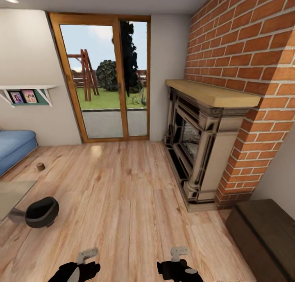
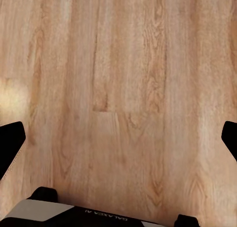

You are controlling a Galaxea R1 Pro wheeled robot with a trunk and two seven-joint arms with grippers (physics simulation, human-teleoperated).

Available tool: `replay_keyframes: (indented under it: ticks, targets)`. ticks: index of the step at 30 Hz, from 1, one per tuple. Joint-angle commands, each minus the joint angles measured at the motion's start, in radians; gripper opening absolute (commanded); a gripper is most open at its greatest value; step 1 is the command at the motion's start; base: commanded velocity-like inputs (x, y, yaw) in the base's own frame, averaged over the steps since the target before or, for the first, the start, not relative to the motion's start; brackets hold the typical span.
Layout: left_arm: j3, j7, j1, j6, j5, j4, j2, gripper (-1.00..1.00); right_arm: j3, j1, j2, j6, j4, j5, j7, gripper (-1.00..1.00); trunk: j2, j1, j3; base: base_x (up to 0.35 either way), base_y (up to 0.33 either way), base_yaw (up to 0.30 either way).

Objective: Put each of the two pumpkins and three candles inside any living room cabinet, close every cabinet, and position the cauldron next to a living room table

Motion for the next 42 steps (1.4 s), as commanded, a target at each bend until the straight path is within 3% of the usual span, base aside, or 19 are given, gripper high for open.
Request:
replay_keyframes:
  ticks: [1, 9, 22, 42]
  targets:
    - [0.001, 0.003, 0.000, 0.006, 0.009, -0.003, 0.000, 1.00, 0.005, -0.001, -0.001, 0.004, -0.002, -0.010, -0.009, 1.00, -0.002, 0.001, -0.002, 0.059, 0.307, -0.272]
    - [0.001, 0.003, 0.001, 0.006, 0.009, -0.003, 0.001, 1.00, 0.005, -0.001, -0.001, 0.003, 0.000, -0.010, -0.009, 1.00, -0.002, 0.001, -0.002, 0.014, 0.292, -0.273]
    - [-0.001, 0.003, 0.001, 0.006, 0.009, -0.004, 0.002, 1.00, 0.005, -0.001, -0.001, 0.002, 0.010, -0.010, -0.009, 1.00, -0.002, 0.001, -0.002, 0.001, 0.081, -0.274]
    - [0.000, 0.003, 0.001, 0.005, 0.009, -0.003, 0.002, 1.00, 0.005, -0.001, -0.001, 0.003, 0.012, -0.010, -0.009, 1.00, -0.002, 0.001, -0.002, 0.000, 0.284, -0.274]
